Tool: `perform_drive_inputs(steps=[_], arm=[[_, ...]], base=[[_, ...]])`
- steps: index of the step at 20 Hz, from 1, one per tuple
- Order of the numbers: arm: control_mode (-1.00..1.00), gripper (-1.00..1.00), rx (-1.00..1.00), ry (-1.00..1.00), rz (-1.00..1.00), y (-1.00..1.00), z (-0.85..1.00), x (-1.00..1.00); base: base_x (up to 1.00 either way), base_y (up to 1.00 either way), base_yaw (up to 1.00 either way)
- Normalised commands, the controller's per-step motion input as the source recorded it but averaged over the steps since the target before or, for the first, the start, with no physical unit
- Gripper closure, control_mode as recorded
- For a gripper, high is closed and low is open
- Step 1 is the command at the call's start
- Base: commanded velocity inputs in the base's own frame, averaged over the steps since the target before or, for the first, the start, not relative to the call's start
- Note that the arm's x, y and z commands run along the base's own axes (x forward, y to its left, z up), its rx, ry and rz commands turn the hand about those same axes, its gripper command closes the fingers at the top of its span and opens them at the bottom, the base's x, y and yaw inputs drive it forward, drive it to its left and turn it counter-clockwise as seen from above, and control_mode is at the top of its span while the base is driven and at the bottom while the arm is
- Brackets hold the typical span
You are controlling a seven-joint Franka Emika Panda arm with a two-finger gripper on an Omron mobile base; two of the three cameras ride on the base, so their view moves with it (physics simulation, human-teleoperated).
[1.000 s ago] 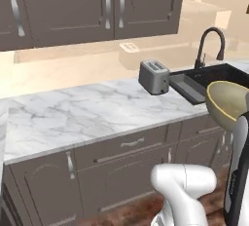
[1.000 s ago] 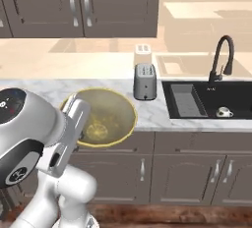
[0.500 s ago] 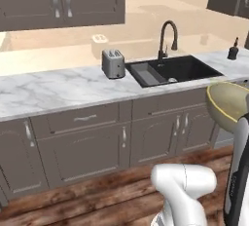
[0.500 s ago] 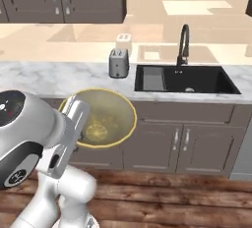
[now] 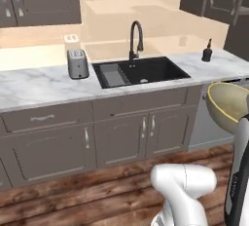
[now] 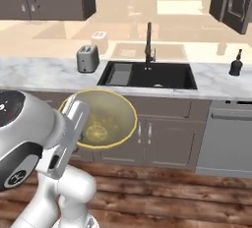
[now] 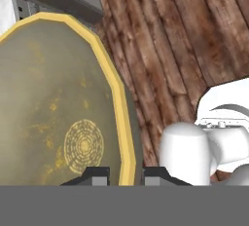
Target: Pick the mug and place it in the sink. Pick the bowl and place it in the open cabinet and then close the cabinet.
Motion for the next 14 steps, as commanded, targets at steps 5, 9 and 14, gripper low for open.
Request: perform_drive_inputs(steps=[5, 9, 14], arm=[[1.00, 1.00, 0.00, 0.00, 0.00, 0.00, 0.00, 0.00], [1.00, 1.00, 0.00, 0.00, 0.00, 0.00, 0.00, 0.00], [1.00, 1.00, 0.00, 0.00, 0.00, 0.00, 0.00, 0.00]], base=[[0.19, -1.00, 0.40], [0.31, -1.00, 0.42], [0.34, -1.00, 0.42]])
